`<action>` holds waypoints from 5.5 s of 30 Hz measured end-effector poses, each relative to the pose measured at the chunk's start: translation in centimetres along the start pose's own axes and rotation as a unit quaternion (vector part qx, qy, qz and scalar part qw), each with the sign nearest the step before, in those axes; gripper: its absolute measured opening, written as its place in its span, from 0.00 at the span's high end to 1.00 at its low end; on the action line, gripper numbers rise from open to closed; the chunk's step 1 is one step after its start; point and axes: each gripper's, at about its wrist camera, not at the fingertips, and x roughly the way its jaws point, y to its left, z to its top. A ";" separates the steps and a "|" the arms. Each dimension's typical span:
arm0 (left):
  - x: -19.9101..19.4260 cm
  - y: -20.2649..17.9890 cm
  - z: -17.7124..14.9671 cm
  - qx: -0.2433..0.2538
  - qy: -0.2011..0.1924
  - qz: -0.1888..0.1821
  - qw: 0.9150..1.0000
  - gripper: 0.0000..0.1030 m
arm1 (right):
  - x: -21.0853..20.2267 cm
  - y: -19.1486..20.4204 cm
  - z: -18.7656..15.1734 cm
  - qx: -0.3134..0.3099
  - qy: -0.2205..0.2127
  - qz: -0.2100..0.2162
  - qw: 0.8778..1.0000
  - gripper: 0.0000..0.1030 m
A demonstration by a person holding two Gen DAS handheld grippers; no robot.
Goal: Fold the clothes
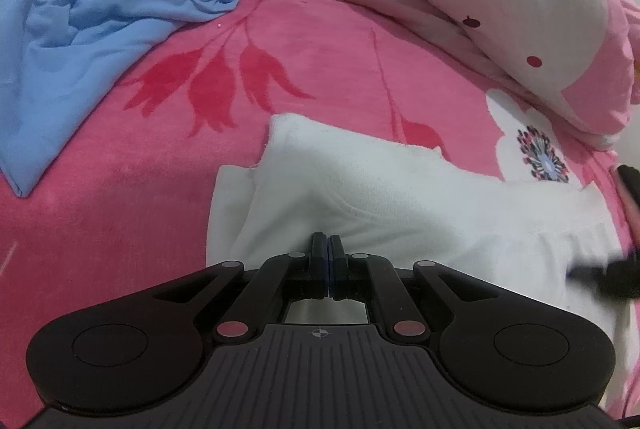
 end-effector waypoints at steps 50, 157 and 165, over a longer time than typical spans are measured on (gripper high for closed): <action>-7.9 -4.7 -8.4 -0.009 0.120 -0.103 0.987 0.83 | -8.6 -4.8 -6.0 -0.021 0.071 -0.082 0.994 1.00; -10.0 2.8 -11.6 -0.117 0.062 -0.042 0.990 0.83 | 24.5 20.4 -4.1 -0.094 0.115 0.044 0.988 0.94; -10.0 2.8 -11.5 -0.122 0.064 -0.044 0.989 0.83 | 17.6 19.2 -5.3 -0.108 0.103 0.049 0.988 0.94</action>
